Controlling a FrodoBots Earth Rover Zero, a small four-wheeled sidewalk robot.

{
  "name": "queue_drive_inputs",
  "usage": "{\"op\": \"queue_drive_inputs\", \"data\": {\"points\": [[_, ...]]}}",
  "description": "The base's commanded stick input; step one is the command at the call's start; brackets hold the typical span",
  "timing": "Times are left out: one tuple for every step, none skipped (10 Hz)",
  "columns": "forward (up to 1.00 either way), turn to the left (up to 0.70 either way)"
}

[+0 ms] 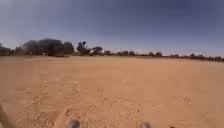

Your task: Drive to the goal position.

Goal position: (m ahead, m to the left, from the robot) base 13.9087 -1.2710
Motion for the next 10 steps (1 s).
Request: {"op": "queue_drive_inputs", "data": {"points": [[0.5, -0.01], [0.5, -0.01], [0.5, -0.01], [0.5, -0.01], [0.5, -0.01], [0.5, -0.01], [0.5, -0.01], [0.5, -0.01], [0.5, -0.01], [0.5, -0.01]]}}
